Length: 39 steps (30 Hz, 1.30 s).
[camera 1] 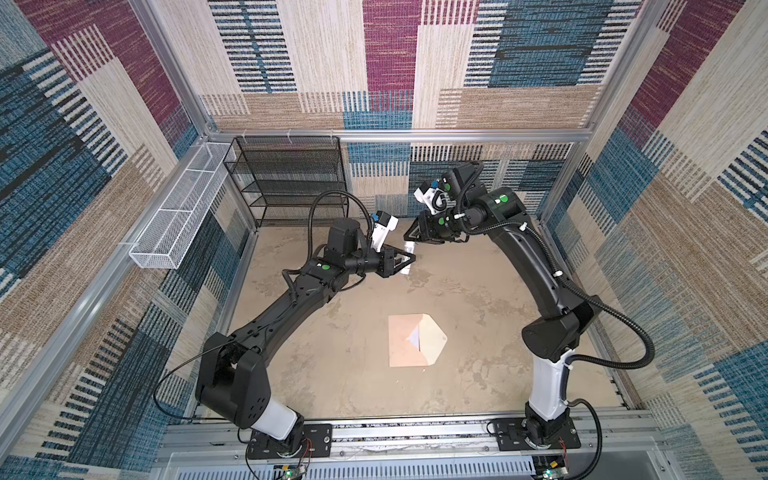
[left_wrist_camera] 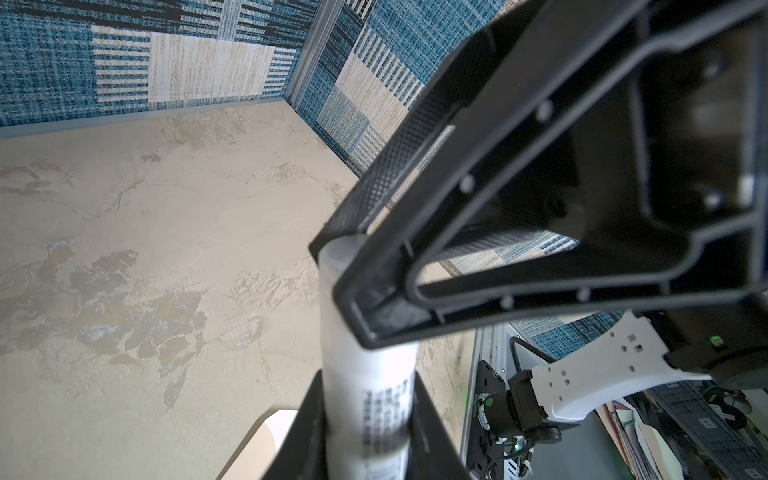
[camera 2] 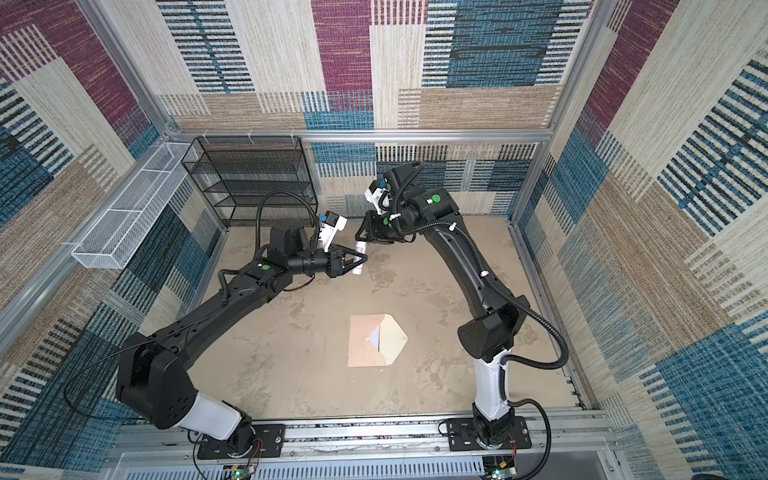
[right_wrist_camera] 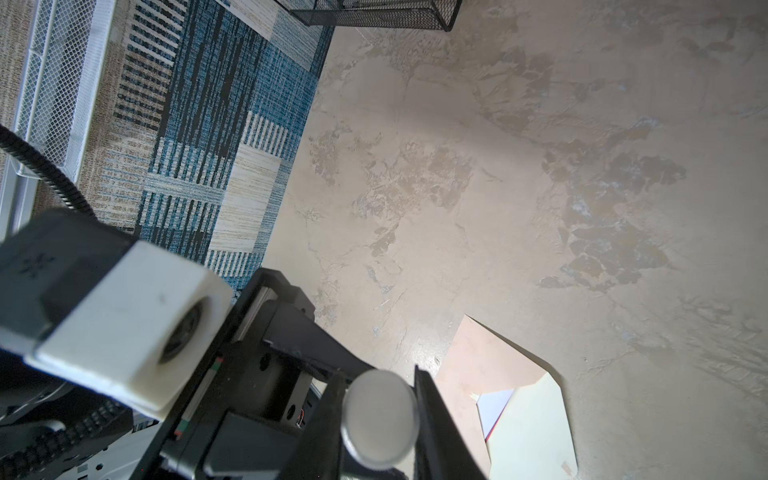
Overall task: Place the letter into the envelope and seal it
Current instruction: 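Pull the right gripper away to twist off the glue stick cap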
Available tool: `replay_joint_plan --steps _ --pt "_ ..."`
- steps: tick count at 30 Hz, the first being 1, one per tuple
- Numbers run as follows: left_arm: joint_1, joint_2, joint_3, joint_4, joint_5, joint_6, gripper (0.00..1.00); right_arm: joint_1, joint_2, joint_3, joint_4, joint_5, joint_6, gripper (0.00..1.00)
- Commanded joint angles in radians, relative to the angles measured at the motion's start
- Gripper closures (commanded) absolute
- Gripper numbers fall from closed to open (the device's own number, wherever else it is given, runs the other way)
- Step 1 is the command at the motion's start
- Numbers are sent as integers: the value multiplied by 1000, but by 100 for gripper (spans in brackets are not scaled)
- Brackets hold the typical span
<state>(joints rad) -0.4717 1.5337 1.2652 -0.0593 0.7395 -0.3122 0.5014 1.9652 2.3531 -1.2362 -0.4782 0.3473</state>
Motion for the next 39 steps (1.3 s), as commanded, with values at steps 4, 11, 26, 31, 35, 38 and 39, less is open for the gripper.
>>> replay_joint_plan --steps 4,11,26,31,35,38,39 --pt "-2 5 -11 -164 38 59 100 -14 -6 15 172 39 16 93" --pt "-2 1 -18 -172 18 54 100 -17 -9 17 194 21 39 97" --pt "-2 12 -8 -191 -5 44 100 -23 -14 20 204 38 27 100" --pt "-2 14 -12 -197 -12 44 100 -23 -14 21 214 35 36 100" --pt "-2 25 -14 -220 -30 41 100 -34 -12 36 225 53 45 100" --pt "-2 39 -8 -248 -42 39 100 -43 -1 58 220 59 45 100" --pt "-2 44 -7 -257 -46 39 100 -45 1 60 221 60 47 100"
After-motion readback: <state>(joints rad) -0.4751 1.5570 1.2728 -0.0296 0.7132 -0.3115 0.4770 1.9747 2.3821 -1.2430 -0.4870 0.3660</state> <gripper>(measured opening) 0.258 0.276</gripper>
